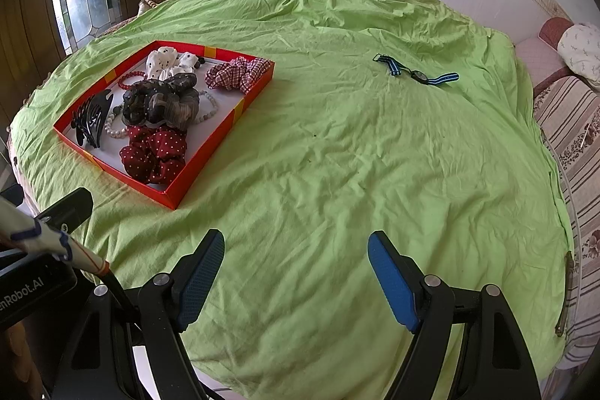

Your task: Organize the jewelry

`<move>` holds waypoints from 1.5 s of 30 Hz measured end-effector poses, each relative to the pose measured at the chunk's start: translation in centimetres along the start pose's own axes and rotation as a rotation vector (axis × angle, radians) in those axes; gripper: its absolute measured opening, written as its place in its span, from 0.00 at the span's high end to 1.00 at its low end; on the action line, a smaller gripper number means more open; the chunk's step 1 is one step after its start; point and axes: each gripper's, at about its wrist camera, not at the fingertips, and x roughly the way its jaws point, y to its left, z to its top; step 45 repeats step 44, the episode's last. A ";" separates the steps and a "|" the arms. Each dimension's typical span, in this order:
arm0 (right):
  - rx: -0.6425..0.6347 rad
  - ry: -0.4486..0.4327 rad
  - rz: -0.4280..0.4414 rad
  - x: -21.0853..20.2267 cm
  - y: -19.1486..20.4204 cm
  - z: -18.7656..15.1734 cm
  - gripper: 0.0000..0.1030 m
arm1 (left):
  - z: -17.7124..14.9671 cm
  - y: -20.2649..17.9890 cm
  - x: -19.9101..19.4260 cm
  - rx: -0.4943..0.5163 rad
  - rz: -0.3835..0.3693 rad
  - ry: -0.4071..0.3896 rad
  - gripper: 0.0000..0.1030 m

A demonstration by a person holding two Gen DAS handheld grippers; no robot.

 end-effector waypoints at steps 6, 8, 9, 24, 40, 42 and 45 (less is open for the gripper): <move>0.000 0.001 0.000 0.0 0.0 0.0 0.20 | 0.1 0.1 0.0 0.000 -0.001 0.000 0.00; 0.001 0.000 0.001 0.0 0.0 0.0 0.19 | 0.1 0.1 0.0 -0.001 -0.001 0.001 0.00; 0.002 0.000 0.000 0.0 0.0 0.0 0.20 | 0.1 0.1 0.0 -0.001 -0.002 0.000 0.00; -0.009 -0.004 -0.005 0.0 -0.1 0.0 0.19 | 0.0 0.1 0.1 -0.007 -0.010 0.008 0.00; -0.001 0.009 0.004 0.4 -0.1 -0.2 0.19 | 0.1 0.3 0.1 0.000 0.007 -0.002 0.00; 0.011 0.013 0.013 0.6 -0.4 -0.3 0.19 | 0.2 0.4 -0.3 0.000 0.019 -0.014 0.00; 0.027 0.019 0.024 0.9 -1.0 -0.4 0.19 | 0.4 0.3 -0.5 0.010 0.025 -0.024 0.00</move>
